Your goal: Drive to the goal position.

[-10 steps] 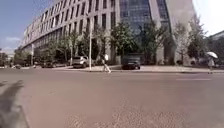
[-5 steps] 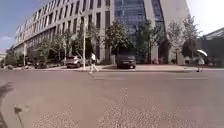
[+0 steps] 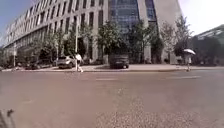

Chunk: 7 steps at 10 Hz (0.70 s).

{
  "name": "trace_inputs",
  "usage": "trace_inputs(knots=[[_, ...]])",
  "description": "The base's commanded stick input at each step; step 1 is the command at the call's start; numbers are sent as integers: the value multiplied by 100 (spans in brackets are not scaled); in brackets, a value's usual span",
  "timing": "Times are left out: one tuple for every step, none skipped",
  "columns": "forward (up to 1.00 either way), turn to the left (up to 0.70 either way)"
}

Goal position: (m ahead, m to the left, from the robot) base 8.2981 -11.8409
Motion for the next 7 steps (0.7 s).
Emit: trace_inputs(knots=[[45,-27],[45,-27],[45,-27],[45,-27],[45,-3],[45,0],[45,0]])
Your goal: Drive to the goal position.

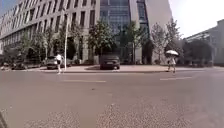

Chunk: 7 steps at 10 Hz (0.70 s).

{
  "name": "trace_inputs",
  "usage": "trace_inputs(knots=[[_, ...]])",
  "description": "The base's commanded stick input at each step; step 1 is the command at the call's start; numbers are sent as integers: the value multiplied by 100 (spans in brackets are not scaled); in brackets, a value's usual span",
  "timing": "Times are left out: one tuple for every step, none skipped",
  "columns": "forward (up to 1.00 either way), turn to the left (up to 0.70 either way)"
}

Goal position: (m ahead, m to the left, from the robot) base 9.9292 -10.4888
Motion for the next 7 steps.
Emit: trace_inputs(knots=[[45,0],[45,0],[45,0],[45,0],[45,0],[45,0],[45,0]])
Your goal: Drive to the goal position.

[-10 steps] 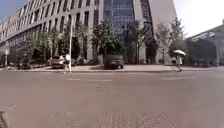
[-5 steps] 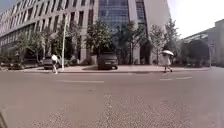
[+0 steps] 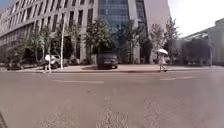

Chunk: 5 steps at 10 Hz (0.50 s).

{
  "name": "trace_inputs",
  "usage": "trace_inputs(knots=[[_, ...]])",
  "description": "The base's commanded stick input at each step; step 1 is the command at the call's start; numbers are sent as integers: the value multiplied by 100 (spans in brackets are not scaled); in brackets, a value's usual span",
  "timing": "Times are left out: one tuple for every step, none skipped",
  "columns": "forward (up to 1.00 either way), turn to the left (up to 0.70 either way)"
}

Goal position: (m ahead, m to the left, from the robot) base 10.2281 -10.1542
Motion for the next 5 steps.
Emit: trace_inputs(knots=[[45,0],[45,0],[45,0],[45,0],[45,-27]])
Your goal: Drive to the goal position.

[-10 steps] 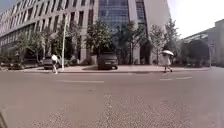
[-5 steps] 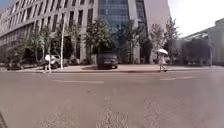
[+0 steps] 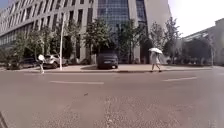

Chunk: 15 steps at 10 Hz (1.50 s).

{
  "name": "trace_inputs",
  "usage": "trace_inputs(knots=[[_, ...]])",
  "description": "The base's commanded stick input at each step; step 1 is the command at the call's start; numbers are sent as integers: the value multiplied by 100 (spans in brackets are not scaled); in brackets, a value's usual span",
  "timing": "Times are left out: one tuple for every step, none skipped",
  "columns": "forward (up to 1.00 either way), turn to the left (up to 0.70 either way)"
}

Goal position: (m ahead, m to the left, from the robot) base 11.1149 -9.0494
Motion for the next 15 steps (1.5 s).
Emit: trace_inputs(knots=[[45,-27],[45,-27],[45,-27],[45,-27],[45,-27],[45,-27],[45,-27],[45,-27],[45,-27],[45,-27],[45,-27],[45,-27],[45,-27],[45,-27],[45,-27]])
